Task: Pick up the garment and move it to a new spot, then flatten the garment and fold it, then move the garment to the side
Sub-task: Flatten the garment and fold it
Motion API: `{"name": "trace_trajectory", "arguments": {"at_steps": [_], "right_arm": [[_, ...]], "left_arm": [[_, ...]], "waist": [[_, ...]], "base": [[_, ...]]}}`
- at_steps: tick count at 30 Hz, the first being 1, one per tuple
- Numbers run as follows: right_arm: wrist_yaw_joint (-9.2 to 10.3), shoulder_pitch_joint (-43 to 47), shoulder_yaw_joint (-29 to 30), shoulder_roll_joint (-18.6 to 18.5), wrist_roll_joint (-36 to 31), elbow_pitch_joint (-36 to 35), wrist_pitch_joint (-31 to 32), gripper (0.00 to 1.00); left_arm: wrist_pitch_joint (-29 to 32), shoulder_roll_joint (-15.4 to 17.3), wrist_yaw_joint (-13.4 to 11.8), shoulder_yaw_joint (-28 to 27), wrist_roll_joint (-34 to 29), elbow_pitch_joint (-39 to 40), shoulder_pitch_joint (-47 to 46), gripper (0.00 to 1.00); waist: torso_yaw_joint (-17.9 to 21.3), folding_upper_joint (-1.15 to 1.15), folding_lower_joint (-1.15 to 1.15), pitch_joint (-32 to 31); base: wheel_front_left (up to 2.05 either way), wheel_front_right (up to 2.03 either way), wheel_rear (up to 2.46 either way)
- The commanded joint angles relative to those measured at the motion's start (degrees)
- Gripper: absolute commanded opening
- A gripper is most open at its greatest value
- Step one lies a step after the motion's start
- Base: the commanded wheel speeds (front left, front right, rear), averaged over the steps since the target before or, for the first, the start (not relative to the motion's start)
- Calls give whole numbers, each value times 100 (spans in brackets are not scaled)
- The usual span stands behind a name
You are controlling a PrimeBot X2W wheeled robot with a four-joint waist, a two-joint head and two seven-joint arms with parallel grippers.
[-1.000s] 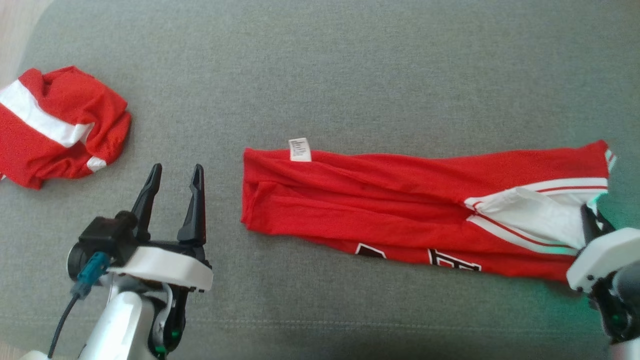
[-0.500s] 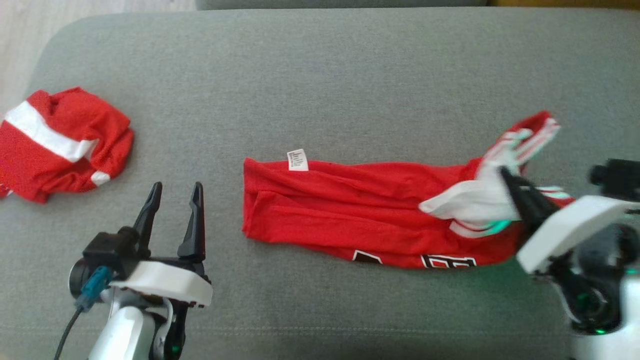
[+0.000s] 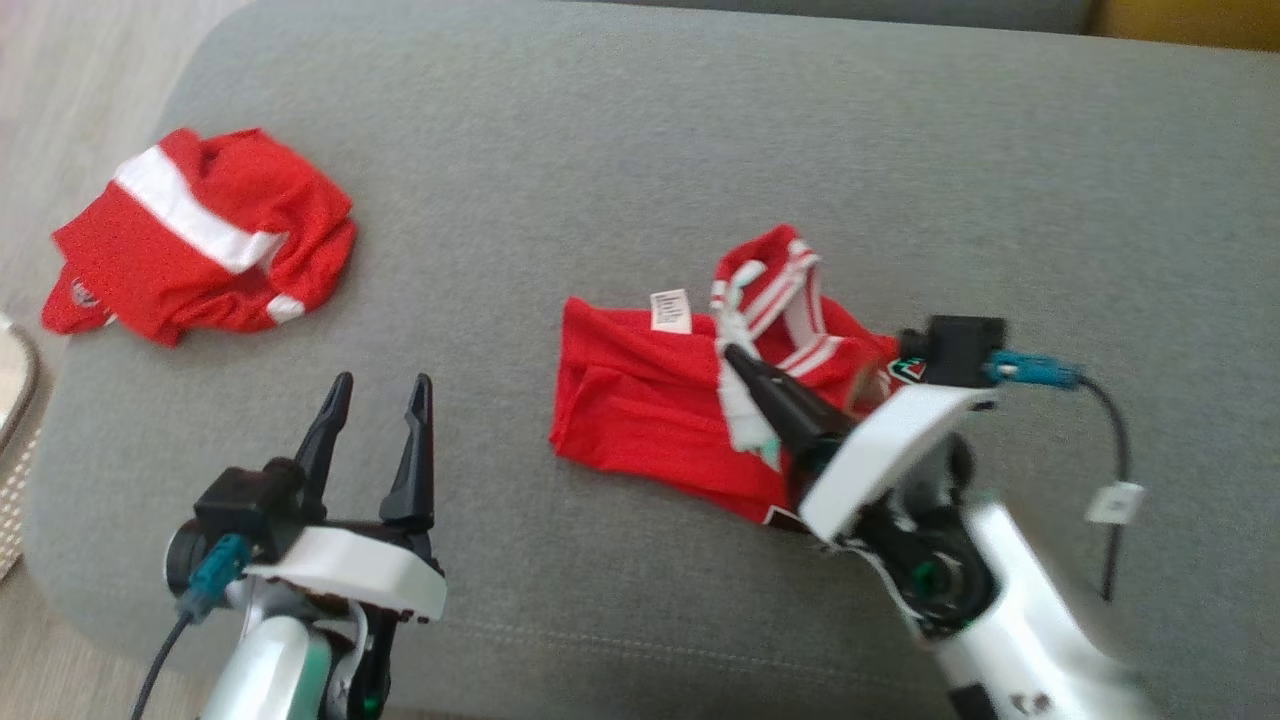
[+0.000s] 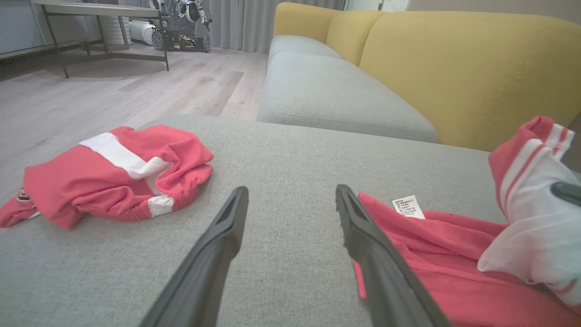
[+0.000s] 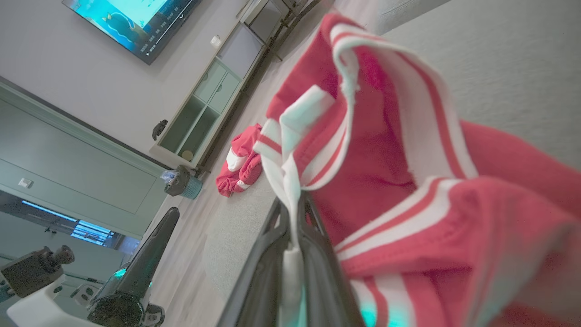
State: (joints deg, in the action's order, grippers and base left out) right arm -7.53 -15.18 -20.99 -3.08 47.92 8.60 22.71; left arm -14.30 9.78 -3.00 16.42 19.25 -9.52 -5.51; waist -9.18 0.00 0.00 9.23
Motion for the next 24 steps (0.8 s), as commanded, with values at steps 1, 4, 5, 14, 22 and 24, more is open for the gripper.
{"name": "trace_trajectory", "arguments": {"at_steps": [1,4,5,14,22,24], "right_arm": [[4,-456,-431,19,167,195,-396,0],[4,-800,-935,20,457,843,-911,0],[4,-915,-1092,20,528,1050,-1067,0],[4,-1835,-2473,20,1467,2274,-2127,100],[4,-2266,-2911,20,1532,2293,-2811,100],[4,-2331,-2931,20,1486,2215,-2976,100]], "left_arm": [[-70,31,31,-160,-12,140,-270,100],[-70,-4,60,-135,-14,107,-311,100],[-70,-16,69,-132,-16,100,-323,100],[-70,-96,152,-193,-66,44,-415,100],[-70,-82,169,-299,-121,36,-405,100],[-70,-72,169,-327,-135,37,-384,100]], "waist": [[-169,0,0,86],[-294,0,0,163],[-326,0,0,187],[-409,0,0,360],[-208,0,0,318],[-127,0,0,284]], "base": [[0,0,0],[0,0,0],[0,0,0],[0,0,0],[0,0,0],[0,0,0]]}}
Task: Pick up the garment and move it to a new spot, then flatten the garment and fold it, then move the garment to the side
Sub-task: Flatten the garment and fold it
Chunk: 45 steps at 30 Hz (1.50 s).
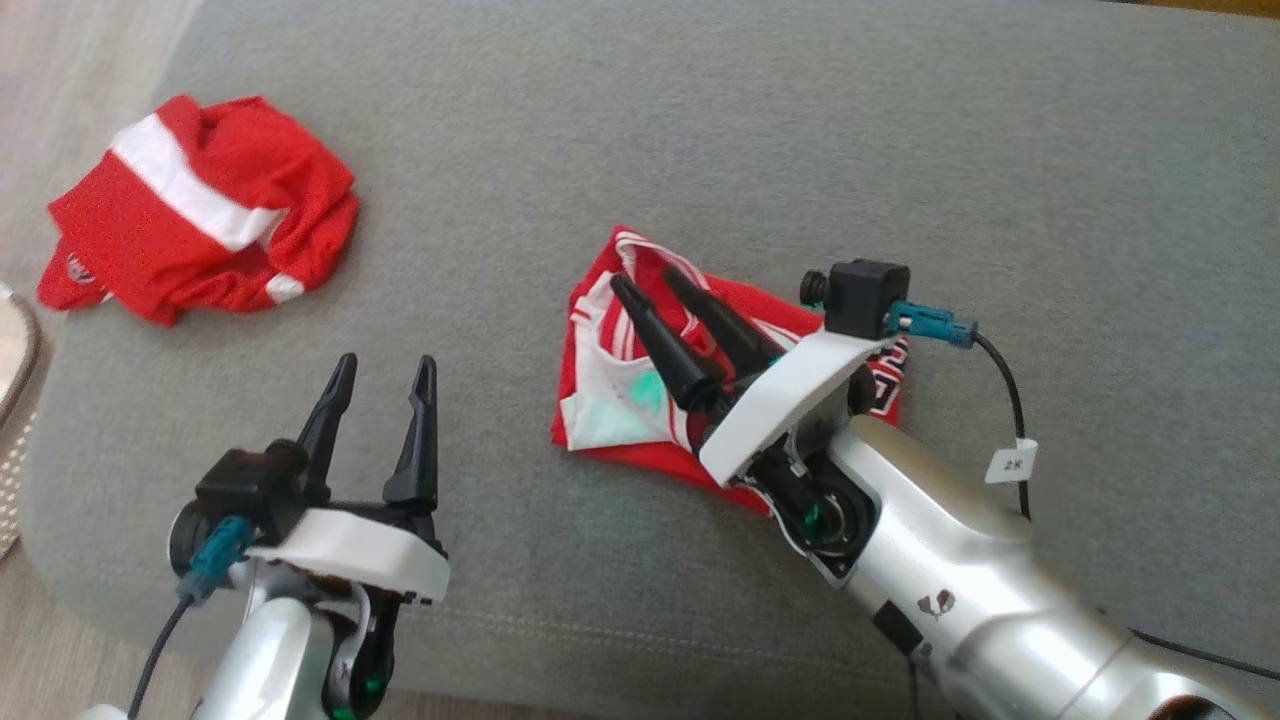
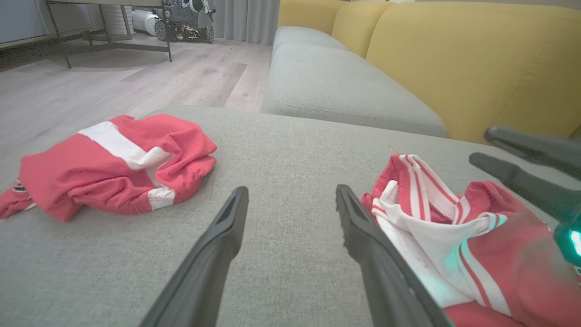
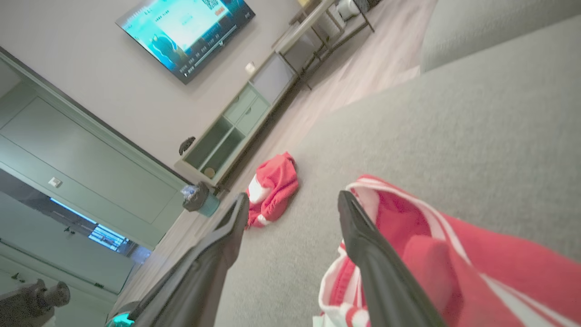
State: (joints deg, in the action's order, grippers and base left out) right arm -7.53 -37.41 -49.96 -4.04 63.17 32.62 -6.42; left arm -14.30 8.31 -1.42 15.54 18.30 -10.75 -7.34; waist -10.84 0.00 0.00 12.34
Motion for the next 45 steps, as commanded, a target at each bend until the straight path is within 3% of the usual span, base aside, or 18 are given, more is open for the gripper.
{"name": "trace_trajectory", "arguments": {"at_steps": [1,6,16,20,25,34,45], "right_arm": [[4,-136,-7,116,-91,-228,-172,100],[4,-143,442,70,-582,-283,-554,100],[4,824,2409,-710,-2347,-431,-644,100],[4,1497,3359,-799,-3054,-948,-411,100],[4,2354,4267,-656,-3986,-1983,81,100],[4,3414,4753,-254,-4965,-3617,897,100],[4,3869,4916,-52,-5296,-4214,1236,100]], "left_arm": [[-70,79,9,-250,-46,161,-188,100],[-70,117,-27,-300,-71,153,-122,100],[-39,255,-134,-391,-49,217,10,100],[-15,311,-175,-428,-31,280,59,100],[14,378,-208,-455,-12,332,106,100],[130,469,-227,-416,5,389,200,100],[236,544,-273,-386,38,476,330,100]], "waist": [[80,0,0,-49],[281,0,0,-170],[589,0,0,-374],[673,0,0,-401],[748,0,0,-448],[771,0,0,-616],[769,0,0,-708]], "base": [[0,0,0],[0,0,0],[0,0,0],[0,0,0],[0,0,0],[0,0,0],[0,0,0]]}}
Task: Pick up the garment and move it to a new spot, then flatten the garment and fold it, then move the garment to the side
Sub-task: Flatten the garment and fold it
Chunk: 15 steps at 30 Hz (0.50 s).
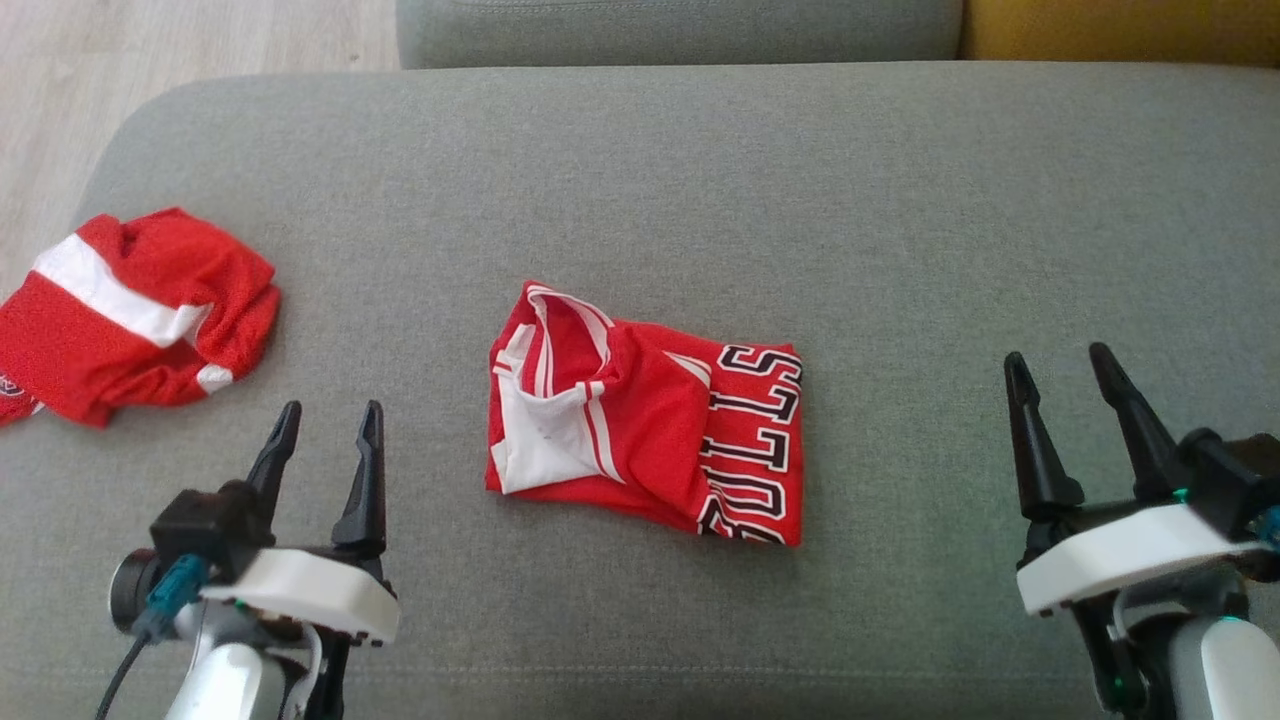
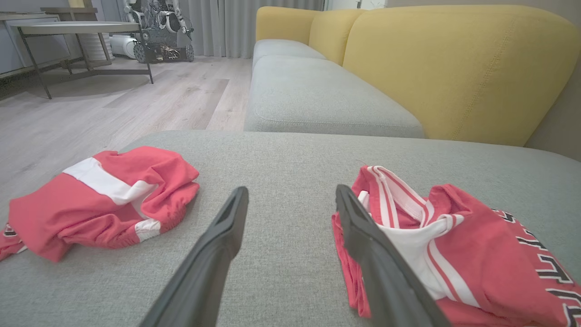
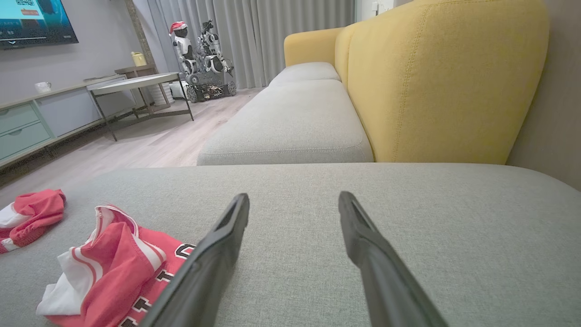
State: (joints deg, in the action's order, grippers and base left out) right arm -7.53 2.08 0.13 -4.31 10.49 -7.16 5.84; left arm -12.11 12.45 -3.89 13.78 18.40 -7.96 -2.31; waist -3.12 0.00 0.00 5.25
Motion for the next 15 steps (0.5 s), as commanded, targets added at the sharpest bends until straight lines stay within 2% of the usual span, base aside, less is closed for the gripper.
{"name": "trace_trajectory", "arguments": {"at_steps": [1,12,13,14,15], "right_arm": [[4,-67,-89,-13,-38,-261,27,100],[4,-56,-36,38,-19,-208,150,100],[4,-80,-39,38,-10,-164,153,58],[4,-107,-53,40,13,-111,155,0],[4,-139,-73,42,25,-46,165,0]], "left_arm": [[23,135,-28,-204,27,206,-172,100],[33,147,-57,-151,60,226,-186,100],[31,145,-54,-142,62,224,-199,100],[28,141,-48,-129,63,222,-215,100],[24,138,-43,-118,65,221,-230,100]], "waist": [[-6,0,0,2],[-61,0,0,5],[-74,0,0,16],[-94,0,0,26],[-115,0,0,43]], "base": [[0,0,0],[0,0,0],[0,0,0],[0,0,0],[0,0,0]]}}
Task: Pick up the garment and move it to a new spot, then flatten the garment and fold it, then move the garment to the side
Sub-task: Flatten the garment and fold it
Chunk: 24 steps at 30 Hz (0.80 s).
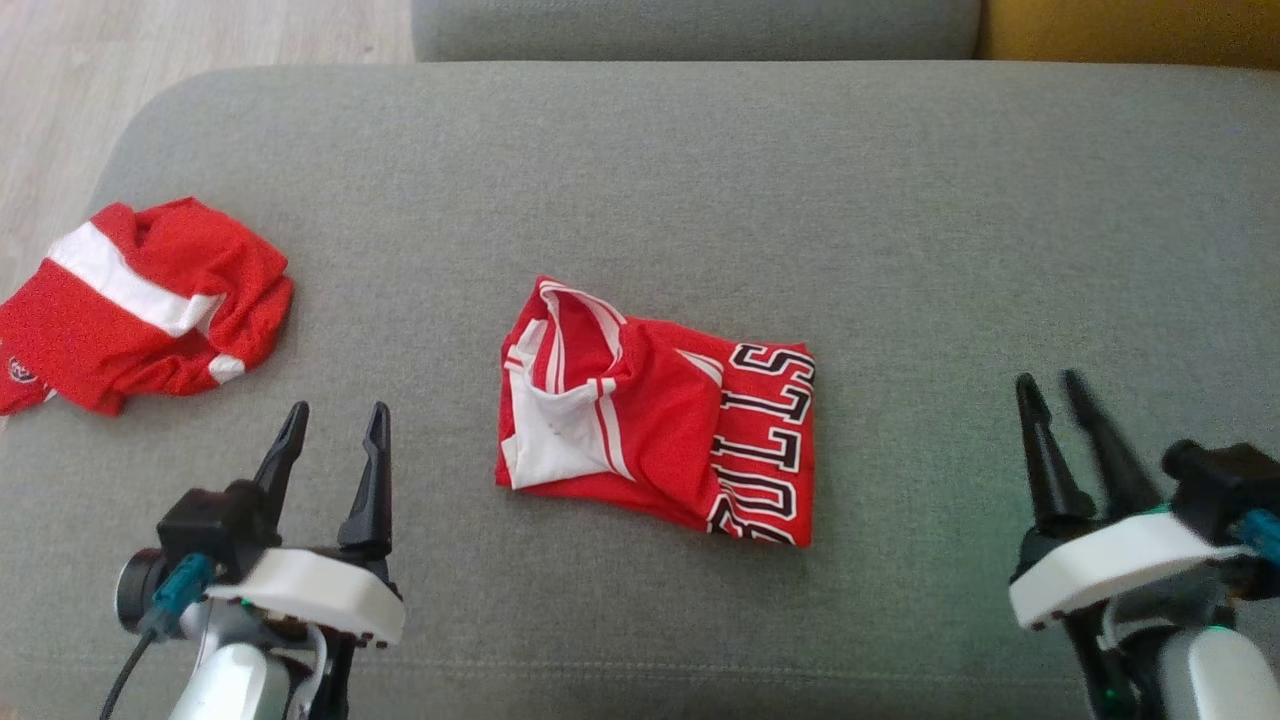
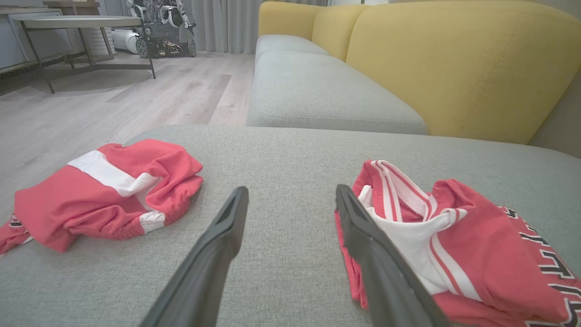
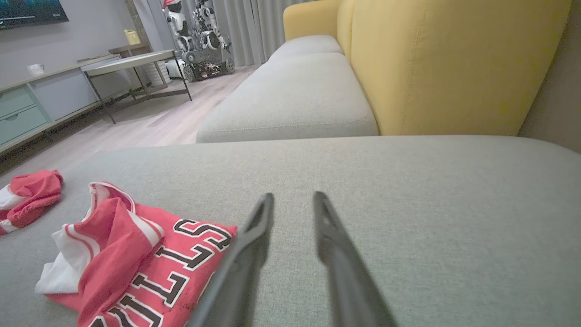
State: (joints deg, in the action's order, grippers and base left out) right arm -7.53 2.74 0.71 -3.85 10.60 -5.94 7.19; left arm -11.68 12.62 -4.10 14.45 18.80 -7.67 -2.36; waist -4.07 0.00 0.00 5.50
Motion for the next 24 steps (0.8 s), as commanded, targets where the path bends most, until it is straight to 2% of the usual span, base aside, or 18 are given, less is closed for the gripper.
{"name": "trace_trajectory", "arguments": {"at_steps": [1,9,18,24], "right_arm": [[4,-252,-171,-4,27,-93,29,0],[4,-1036,-888,40,297,852,-141,0],[4,-1951,-2036,94,878,2672,-369,0],[4,-2260,-2544,96,1406,3238,-584,0]], "left_arm": [[-23,118,-16,-174,26,192,-244,100],[-94,75,48,-111,43,170,-509,100],[-246,-116,159,-6,52,-65,-861,100],[-291,-164,193,-17,51,-162,-922,100]], "waist": [[-46,0,0,38],[-342,0,0,366],[-740,0,0,725],[-788,0,0,789]], "base": [[0,0,0],[0,0,0],[0,0,0],[0,0,0]]}}
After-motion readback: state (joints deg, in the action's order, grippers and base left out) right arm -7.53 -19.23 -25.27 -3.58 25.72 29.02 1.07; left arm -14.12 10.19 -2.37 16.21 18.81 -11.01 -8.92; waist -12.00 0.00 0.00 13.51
